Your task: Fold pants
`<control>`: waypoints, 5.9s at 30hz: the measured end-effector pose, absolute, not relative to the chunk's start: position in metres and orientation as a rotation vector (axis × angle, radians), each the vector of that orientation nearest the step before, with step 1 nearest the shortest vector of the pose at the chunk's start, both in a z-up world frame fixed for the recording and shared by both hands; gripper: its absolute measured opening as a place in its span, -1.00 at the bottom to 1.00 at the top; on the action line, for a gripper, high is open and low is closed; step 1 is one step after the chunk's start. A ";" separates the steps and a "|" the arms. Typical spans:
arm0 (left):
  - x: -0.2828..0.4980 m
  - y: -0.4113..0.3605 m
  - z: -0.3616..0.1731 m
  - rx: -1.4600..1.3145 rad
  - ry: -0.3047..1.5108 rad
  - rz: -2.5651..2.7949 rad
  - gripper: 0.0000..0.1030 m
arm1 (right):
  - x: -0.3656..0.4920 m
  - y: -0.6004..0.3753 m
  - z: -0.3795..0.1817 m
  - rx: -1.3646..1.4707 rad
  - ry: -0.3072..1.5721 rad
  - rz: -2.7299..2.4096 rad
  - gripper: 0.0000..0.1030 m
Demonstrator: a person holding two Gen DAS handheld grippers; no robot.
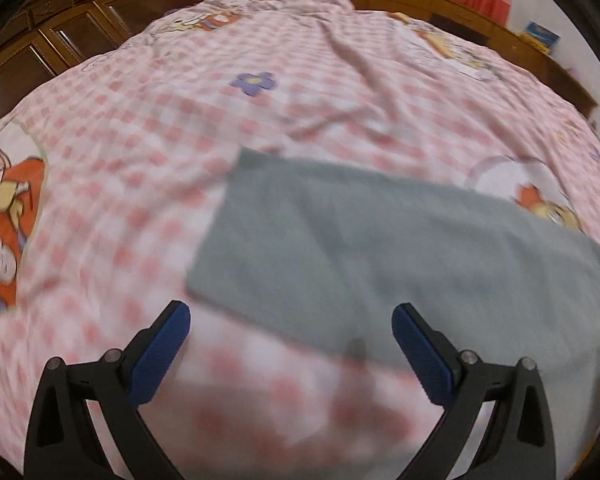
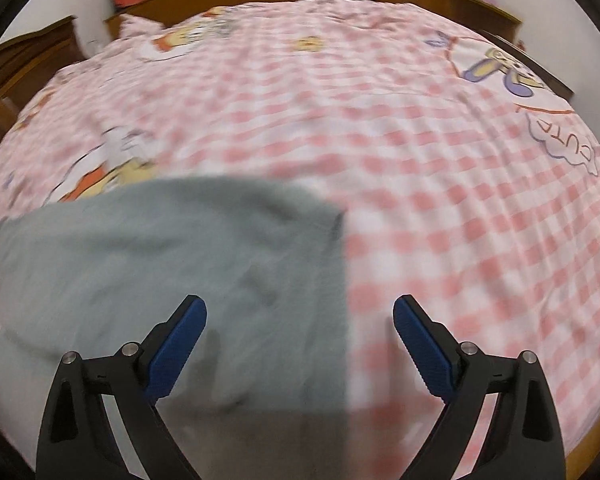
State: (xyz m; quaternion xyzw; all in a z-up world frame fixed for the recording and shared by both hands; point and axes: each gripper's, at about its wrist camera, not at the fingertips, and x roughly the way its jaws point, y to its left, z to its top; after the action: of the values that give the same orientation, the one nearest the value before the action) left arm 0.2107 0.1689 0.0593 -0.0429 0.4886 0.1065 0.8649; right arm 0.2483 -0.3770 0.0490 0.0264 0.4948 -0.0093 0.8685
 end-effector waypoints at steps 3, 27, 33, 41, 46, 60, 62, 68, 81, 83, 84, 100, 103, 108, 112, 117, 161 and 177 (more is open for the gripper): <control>0.244 0.191 0.053 -0.099 1.026 0.255 0.99 | 0.273 -0.390 0.041 0.067 1.052 -0.049 0.88; 0.316 0.209 0.017 -0.141 0.995 0.200 0.08 | 0.310 -0.373 0.029 -0.008 1.039 0.051 -0.49; 0.311 0.209 0.035 -0.194 0.991 0.137 -0.73 | 0.294 -0.378 0.059 0.048 0.989 0.116 -0.54; 0.279 0.207 0.076 -0.172 0.932 0.091 -0.74 | 0.257 -0.374 0.094 0.048 0.920 0.211 -0.55; 0.252 0.209 0.097 -0.191 0.887 0.072 -0.76 | 0.232 -0.377 0.107 0.047 0.892 0.247 -0.56; 0.139 0.212 0.144 -0.125 0.709 -0.017 -0.76 | 0.150 -0.390 0.117 -0.019 0.882 0.300 -0.57; 0.125 0.213 0.144 -0.125 0.696 -0.025 -0.76 | 0.138 -0.391 0.112 -0.025 0.896 0.301 -0.57; 0.080 0.217 0.127 -0.132 0.698 -0.043 -0.76 | 0.109 -0.393 0.106 -0.029 0.910 0.318 -0.57; -0.003 0.219 0.108 -0.149 0.670 -0.063 -0.76 | 0.063 -0.396 0.081 -0.057 0.958 0.335 -0.57; -0.011 0.216 0.098 -0.142 0.692 -0.060 -0.76 | 0.059 -0.396 0.073 -0.057 0.976 0.333 -0.57; -0.014 0.216 0.093 -0.142 0.700 -0.059 -0.76 | 0.057 -0.397 0.070 -0.058 0.982 0.332 -0.57; -0.049 0.215 0.051 -0.146 0.802 -0.061 -0.46 | 0.054 -0.382 0.052 -0.208 1.078 0.247 -0.35; -0.058 0.224 0.050 -0.181 0.799 -0.047 -0.35 | 0.049 -0.384 0.061 -0.226 1.062 0.223 -0.29; -0.071 0.229 0.058 -0.185 0.787 -0.036 -0.23 | 0.038 -0.386 0.080 -0.236 1.029 0.205 -0.29; -0.079 0.234 0.068 -0.205 0.775 -0.005 0.00 | 0.029 -0.376 0.096 -0.251 0.987 0.219 -0.29; -0.091 0.240 0.077 -0.251 0.752 -0.018 0.03 | 0.022 -0.337 0.112 -0.294 0.935 0.314 -0.29; -0.022 0.228 0.048 -0.326 0.759 -0.013 -0.23 | 0.031 -0.118 0.014 -0.281 0.943 0.673 -0.11; -0.002 0.213 0.045 -0.331 0.778 -0.038 -0.52 | 0.037 -0.118 0.015 -0.245 0.920 0.636 -0.66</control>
State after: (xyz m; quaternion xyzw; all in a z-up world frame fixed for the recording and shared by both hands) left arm -0.0025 0.2133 0.0449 -0.1605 0.3775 -0.0186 0.9118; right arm 0.0367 -0.1181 0.0149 -0.1158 0.4355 0.3008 0.8405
